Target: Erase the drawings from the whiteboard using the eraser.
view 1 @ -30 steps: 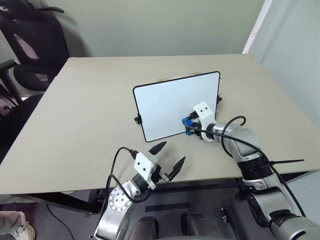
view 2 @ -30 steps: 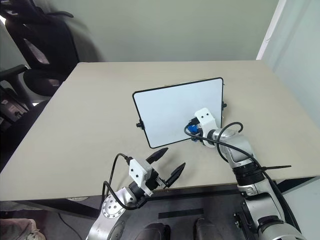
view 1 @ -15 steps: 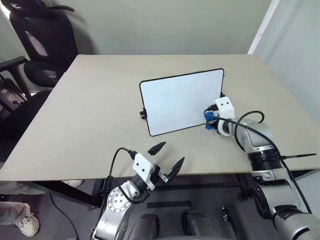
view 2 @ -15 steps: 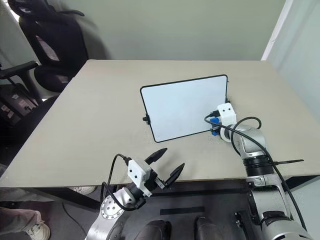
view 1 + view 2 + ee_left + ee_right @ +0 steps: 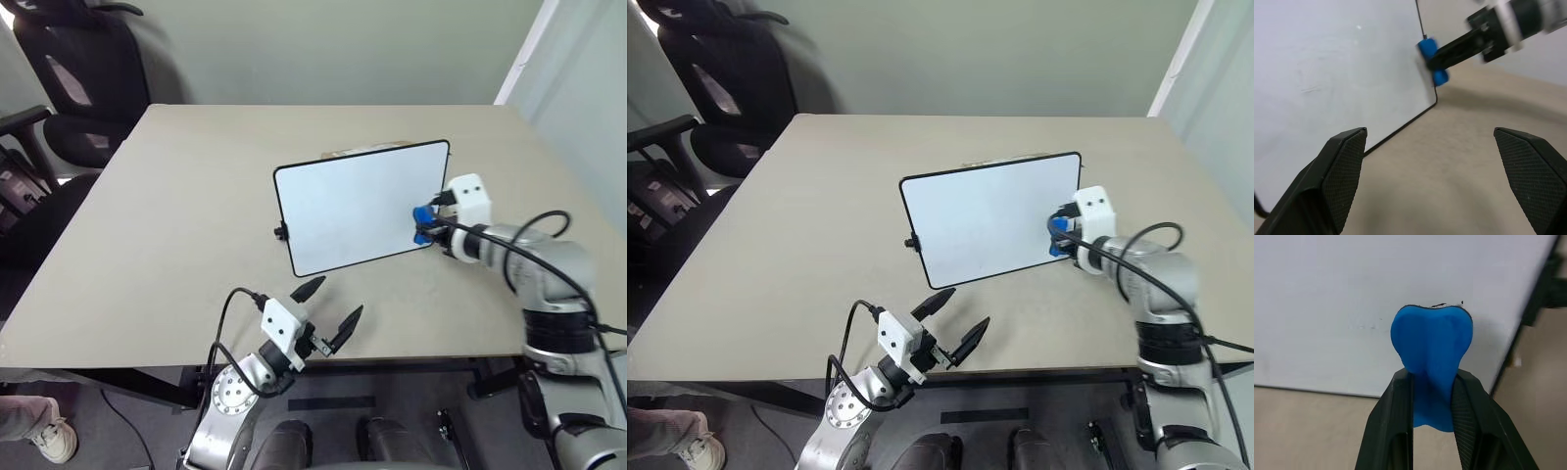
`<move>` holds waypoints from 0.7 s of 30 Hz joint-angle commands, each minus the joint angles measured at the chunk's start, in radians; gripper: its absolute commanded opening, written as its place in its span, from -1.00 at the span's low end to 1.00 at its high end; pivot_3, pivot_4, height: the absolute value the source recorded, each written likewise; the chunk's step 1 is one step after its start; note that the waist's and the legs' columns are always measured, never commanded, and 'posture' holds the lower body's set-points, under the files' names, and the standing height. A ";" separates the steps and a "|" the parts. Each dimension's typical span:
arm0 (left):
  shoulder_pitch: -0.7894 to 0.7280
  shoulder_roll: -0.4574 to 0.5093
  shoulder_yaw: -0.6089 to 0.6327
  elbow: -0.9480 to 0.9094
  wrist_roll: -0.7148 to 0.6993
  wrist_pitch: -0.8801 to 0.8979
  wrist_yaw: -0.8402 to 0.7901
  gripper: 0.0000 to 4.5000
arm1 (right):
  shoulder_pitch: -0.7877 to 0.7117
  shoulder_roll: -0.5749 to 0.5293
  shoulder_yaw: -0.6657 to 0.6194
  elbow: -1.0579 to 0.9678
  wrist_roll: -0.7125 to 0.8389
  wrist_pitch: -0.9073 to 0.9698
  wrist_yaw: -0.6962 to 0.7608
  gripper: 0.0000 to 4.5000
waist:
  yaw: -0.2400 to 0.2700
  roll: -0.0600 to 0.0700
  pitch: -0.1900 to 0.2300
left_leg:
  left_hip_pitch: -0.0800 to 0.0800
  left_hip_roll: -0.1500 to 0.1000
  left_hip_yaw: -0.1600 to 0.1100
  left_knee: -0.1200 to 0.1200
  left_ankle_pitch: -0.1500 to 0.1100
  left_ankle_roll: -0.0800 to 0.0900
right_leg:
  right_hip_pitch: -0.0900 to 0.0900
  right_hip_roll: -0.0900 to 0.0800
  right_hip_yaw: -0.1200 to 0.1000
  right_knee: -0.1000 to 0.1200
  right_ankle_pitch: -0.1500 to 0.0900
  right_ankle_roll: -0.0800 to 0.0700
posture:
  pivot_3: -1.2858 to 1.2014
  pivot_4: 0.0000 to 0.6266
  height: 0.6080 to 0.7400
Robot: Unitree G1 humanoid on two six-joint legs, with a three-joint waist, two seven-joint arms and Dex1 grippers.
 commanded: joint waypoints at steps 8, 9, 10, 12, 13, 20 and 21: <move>-0.008 -0.013 -0.009 -0.014 0.006 -0.019 0.003 1.00 | 0.158 -0.135 -0.143 -0.030 0.059 0.112 0.027 -0.54 | -0.001 -0.003 0.000 | 0.008 0.000 0.000 0.000 -0.008 -0.004 | 0.007 0.000 0.001 -0.002 -0.006 0.000 | 0.03 -0.52 0.94; -0.013 -0.013 -0.009 -0.010 0.006 -0.018 0.001 1.00 | 0.172 -0.135 -0.133 -0.003 0.049 0.090 0.023 -0.54 | -0.003 -0.004 0.001 | 0.008 0.000 0.000 0.000 -0.008 -0.004 | 0.007 0.000 0.001 -0.001 -0.006 0.000 | 0.03 -0.52 0.94; -0.015 -0.013 -0.009 -0.007 0.006 -0.018 -0.001 1.00 | 0.181 -0.136 -0.125 0.015 0.043 0.075 0.020 -0.54 | -0.004 -0.005 0.001 | 0.008 0.000 0.000 0.000 -0.008 -0.004 | 0.007 0.000 0.001 0.000 -0.006 0.000 | 0.03 -0.52 0.94; -0.019 -0.013 -0.008 -0.002 0.006 -0.018 -0.004 1.00 | 0.185 -0.134 -0.111 0.040 0.035 0.056 0.013 -0.54 | -0.007 -0.004 0.002 | 0.008 0.000 0.000 0.000 -0.010 -0.007 | 0.007 0.001 0.001 0.001 -0.006 0.000 | 0.03 -0.52 0.94; -0.021 -0.013 -0.007 0.000 0.006 -0.019 -0.004 1.00 | 0.186 -0.132 -0.104 0.053 0.033 0.047 0.010 -0.46 | -0.009 -0.003 0.003 | 0.010 0.000 -0.001 0.000 -0.011 -0.008 | 0.006 0.002 0.001 0.002 -0.006 0.000 | 0.03 -0.52 0.94; -0.029 -0.010 0.002 0.006 0.011 -0.025 -0.004 1.00 | 0.201 -0.142 -0.088 0.046 0.036 0.003 0.015 0.54 | -0.010 -0.004 0.004 | 0.011 0.002 -0.001 0.000 -0.008 -0.003 | 0.006 0.005 0.003 0.005 -0.007 0.000 | 0.03 -0.52 0.94; -0.029 -0.010 0.004 0.006 0.012 -0.026 -0.002 1.00 | 0.212 -0.154 -0.088 0.022 0.039 -0.011 0.024 0.66 | -0.010 -0.004 0.004 | 0.011 0.002 -0.001 0.001 -0.007 -0.002 | 0.006 0.005 0.003 0.006 -0.007 0.000 | 0.03 -0.52 0.94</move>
